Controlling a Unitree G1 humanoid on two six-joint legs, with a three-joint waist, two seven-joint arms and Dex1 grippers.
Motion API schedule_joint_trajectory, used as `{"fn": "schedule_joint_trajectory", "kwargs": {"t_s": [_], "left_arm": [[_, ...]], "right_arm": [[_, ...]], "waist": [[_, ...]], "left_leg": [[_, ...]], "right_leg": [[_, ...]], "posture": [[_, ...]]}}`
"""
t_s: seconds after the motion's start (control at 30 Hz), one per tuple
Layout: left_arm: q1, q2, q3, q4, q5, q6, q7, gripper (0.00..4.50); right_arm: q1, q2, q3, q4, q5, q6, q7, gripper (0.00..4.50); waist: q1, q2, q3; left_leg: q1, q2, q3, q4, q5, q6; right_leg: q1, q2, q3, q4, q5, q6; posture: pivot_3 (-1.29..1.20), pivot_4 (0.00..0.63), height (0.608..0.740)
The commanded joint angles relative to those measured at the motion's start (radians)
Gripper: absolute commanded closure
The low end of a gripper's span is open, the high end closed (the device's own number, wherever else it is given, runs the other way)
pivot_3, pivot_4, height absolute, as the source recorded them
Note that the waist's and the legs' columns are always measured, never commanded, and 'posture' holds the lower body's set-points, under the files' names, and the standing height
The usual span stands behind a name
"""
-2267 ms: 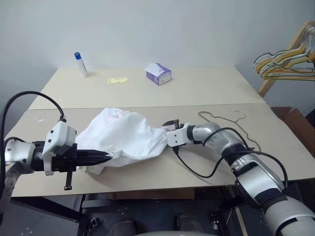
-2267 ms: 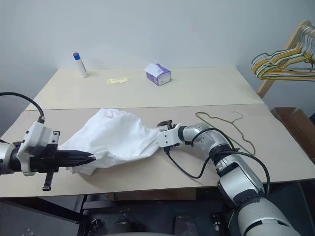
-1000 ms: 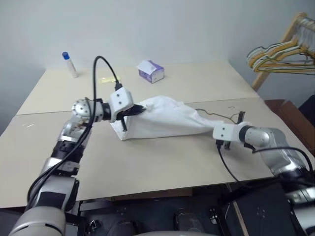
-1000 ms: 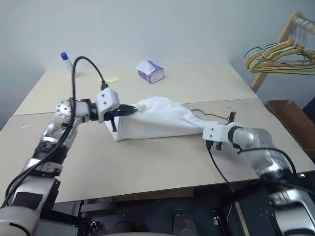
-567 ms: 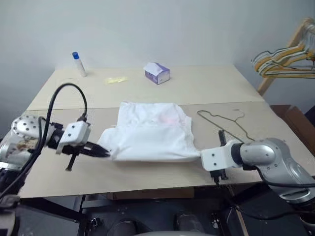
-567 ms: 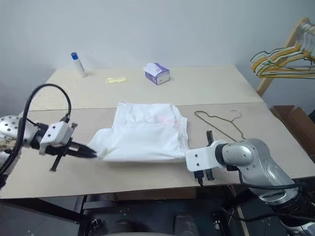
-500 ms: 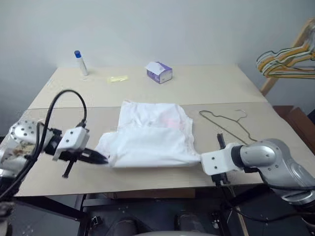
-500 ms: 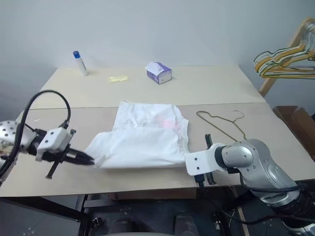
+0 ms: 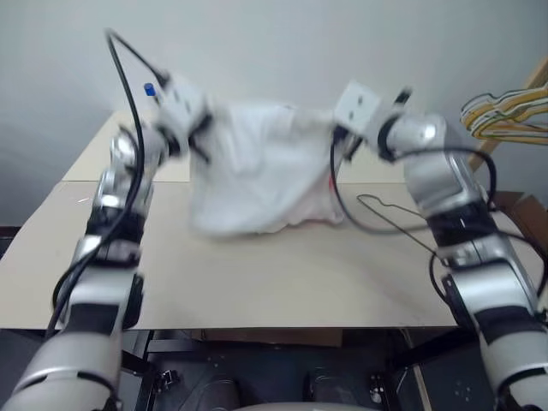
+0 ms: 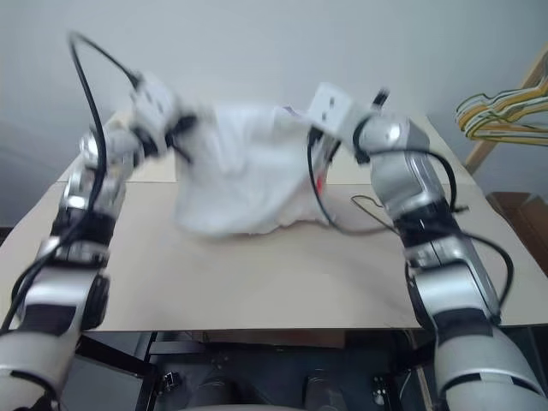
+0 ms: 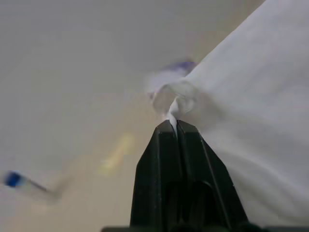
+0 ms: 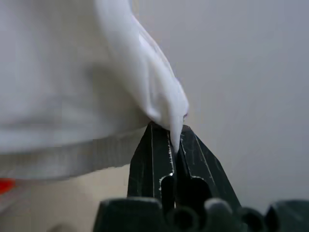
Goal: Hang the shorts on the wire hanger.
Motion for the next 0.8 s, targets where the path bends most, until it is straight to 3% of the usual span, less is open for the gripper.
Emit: {"fn": "schedule_joint_trajectory", "kwargs": {"t_s": [0.03,0.2,0.37,0.43,0.5,0.6,0.8], "left_arm": [[-0.083,0.048,0.152,0.02,-0.076,-0.182,0.092,4.5],[0.085,0.126,0.184,-0.177,-0.183,-0.255,-0.157,4.5],[0.376,0.212,0.195,-0.387,-0.306,-0.138,-0.405,4.5],[0.568,0.269,0.174,-0.478,-0.358,-0.094,-0.565,4.5],[0.777,0.335,0.143,-0.561,-0.371,-0.093,-0.725,4.5],[0.97,0.403,0.111,-0.629,-0.356,-0.098,-0.859,4.5],[1.149,0.521,0.035,-0.657,-0.261,-0.154,-1.038,4.5]], "right_arm": [[-0.069,-0.032,-0.094,0.009,-0.045,-0.179,-0.261,4.46],[0.092,-0.069,-0.062,-0.14,-0.048,-0.288,-0.188,4.46],[0.332,-0.14,0.018,-0.3,-0.057,-0.36,0.012,4.46],[0.44,-0.164,0.057,-0.357,-0.069,-0.389,0.078,4.46],[0.547,-0.207,0.125,-0.408,-0.096,-0.43,0.183,4.46],[0.648,-0.26,0.184,-0.479,-0.108,-0.466,0.328,4.46],[0.745,-0.291,0.182,-0.631,-0.056,-0.472,0.512,4.46]], "waist": [[-0.021,0.001,-0.001],[-0.074,0.004,-0.005],[-0.097,0.005,-0.004],[-0.104,0.004,-0.004],[-0.107,0.005,-0.004],[-0.094,0.001,-0.002],[-0.054,0.001,-0.002]], "left_leg": [[0.0,-0.003,0.0,-0.006,0.0,0.0],[0.019,-0.01,0.003,-0.021,-0.004,0.006],[0.017,-0.014,0.003,-0.011,-0.005,0.006],[0.018,-0.014,0.003,-0.008,-0.004,0.007],[0.021,-0.014,0.004,-0.006,-0.005,0.009],[0.026,-0.014,0.004,-0.007,-0.01,0.018],[0.028,-0.012,0.004,-0.003,-0.009,0.018]], "right_leg": [[-0.002,-0.002,0.0,-0.001,-0.001,0.001],[0.01,-0.012,-0.007,-0.009,-0.005,0.008],[0.018,-0.016,-0.006,-0.013,-0.002,0.014],[0.019,-0.017,-0.004,-0.014,0.0,0.015],[0.02,-0.017,-0.002,-0.013,0.0,0.014],[0.02,-0.017,-0.001,-0.006,-0.002,0.012],[0.019,-0.015,-0.001,0.0,-0.005,0.013]], "posture": [[-0.06,0.0,0.74],[-0.06,0.0,0.74],[-0.04,0.0,0.74],[-0.03,0.0,0.74],[-0.03,0.0,0.74],[-0.02,0.0,0.74],[-0.03,0.0,0.74]]}}
